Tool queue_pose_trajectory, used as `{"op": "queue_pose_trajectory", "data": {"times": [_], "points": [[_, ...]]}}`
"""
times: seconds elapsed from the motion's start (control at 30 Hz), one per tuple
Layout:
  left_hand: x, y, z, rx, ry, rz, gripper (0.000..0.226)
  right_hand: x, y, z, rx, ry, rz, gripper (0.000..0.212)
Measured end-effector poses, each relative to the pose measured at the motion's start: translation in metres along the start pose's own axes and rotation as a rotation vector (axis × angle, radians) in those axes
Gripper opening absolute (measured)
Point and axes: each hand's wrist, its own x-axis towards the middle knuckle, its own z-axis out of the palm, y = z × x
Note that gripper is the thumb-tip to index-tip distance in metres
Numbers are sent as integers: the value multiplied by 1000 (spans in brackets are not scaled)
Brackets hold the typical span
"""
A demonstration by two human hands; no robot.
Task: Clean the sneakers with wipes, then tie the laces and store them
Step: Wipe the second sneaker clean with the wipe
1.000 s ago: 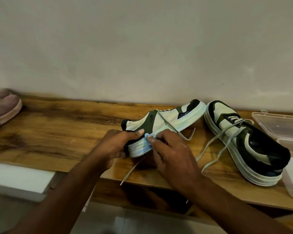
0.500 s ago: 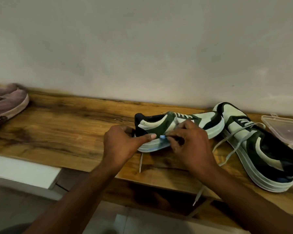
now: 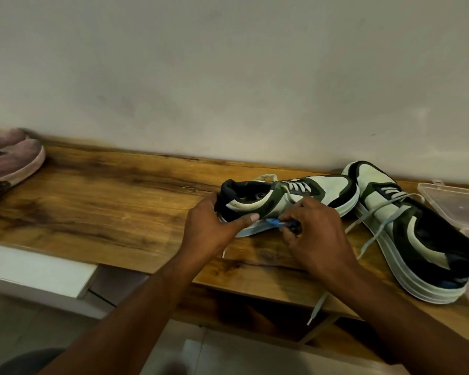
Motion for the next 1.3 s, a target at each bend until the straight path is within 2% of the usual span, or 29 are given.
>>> {"op": "queue_pose_trajectory", "data": {"times": [0.13, 0.27, 0.4, 0.5, 0.53, 0.6, 0.67, 0.7, 0.77, 0.83, 0.9, 1.07, 1.3], "points": [[2, 6, -6, 12, 6, -24, 59, -2, -1, -9, 17, 60, 5, 22], [6, 11, -21, -91, -88, -206, 64, -2, -6, -20, 64, 163, -16, 26], [1, 22, -35, -185, -222, -413, 48, -5, -14, -21, 92, 170, -45, 33], [-1, 25, -36, -193, -196, -472, 58, -5, -19, -13, 96, 145, -73, 29], [-1, 23, -35, -151, -147, -449, 62, -4, -20, -10, 89, 142, -78, 28], [-4, 19, -31, 77, 10, -300, 75, -1, -22, -6, 79, 147, -82, 27], [-12, 20, -29, 313, 238, -54, 86, 4, -22, -4, 88, 148, -79, 26], [-15, 20, -29, 341, 296, 98, 88, 6, -22, -4, 91, 141, -76, 27], [-17, 21, -32, 342, 186, 397, 80, 9, -24, -3, 84, 115, -74, 28], [-18, 17, -32, 372, 20, 544, 69, 12, -25, -3, 72, 103, -80, 26], [-16, 10, -32, 365, -35, 529, 64, 13, -25, -4, 71, 109, -77, 23], [-14, 11, -33, 307, -31, 503, 60, 10, -29, -5, 82, 109, -82, 23], [-25, 18, -27, 284, 6, 468, 49, -7, -51, 1, 46, -23, -178, 43]]}}
